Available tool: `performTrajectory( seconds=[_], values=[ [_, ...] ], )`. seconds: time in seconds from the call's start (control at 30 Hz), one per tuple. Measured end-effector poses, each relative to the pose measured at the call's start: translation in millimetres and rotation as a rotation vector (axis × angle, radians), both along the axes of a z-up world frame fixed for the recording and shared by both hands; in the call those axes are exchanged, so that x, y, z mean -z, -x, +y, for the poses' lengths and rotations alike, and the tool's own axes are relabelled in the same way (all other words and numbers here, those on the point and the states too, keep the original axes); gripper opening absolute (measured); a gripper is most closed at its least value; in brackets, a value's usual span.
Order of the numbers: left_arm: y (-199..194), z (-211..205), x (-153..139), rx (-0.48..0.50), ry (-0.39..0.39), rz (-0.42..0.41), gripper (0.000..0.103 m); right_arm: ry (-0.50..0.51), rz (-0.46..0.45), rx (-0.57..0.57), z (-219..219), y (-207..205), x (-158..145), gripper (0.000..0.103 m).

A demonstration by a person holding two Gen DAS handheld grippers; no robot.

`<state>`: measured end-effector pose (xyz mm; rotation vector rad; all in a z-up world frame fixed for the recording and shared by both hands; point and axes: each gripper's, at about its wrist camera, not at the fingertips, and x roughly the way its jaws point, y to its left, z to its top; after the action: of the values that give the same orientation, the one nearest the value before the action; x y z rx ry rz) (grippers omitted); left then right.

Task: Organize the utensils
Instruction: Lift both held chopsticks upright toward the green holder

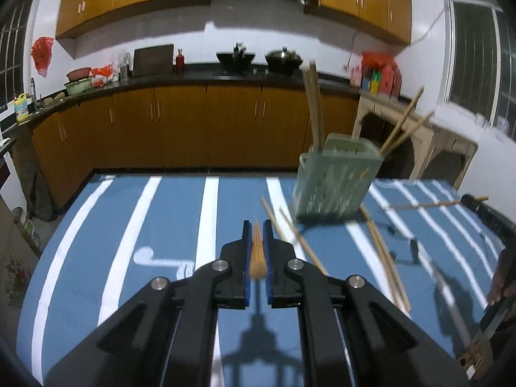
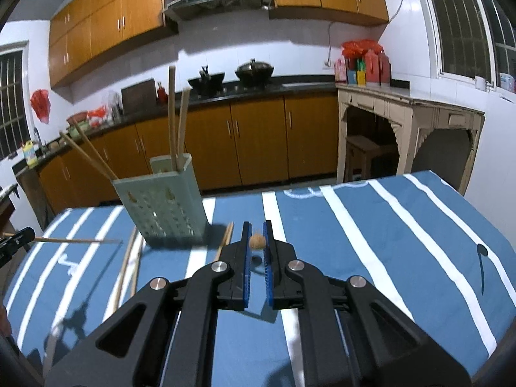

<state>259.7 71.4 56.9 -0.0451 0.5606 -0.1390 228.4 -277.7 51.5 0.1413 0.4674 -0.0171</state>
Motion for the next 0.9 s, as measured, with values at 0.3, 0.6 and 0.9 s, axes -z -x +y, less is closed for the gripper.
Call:
performTrajectory(
  seconds=[0.3, 0.6, 0.9],
  values=[
    [3, 0, -17, -0.004, 0.038, -0.04, 0.008, -0.025, -0.043, -0.012, 0, 2, -15, 0.008],
    [5, -1, -30, 0.004, 0.042, -0.067, 0.008, -0.047, -0.094, -0.038, 3, 3, -36, 0.008],
    [11, -4, -68, 0.032, 0.088, -0.159, 0.008, -0.103, -0.191, -0.129, 10, 11, -82, 0.008]
  ],
)
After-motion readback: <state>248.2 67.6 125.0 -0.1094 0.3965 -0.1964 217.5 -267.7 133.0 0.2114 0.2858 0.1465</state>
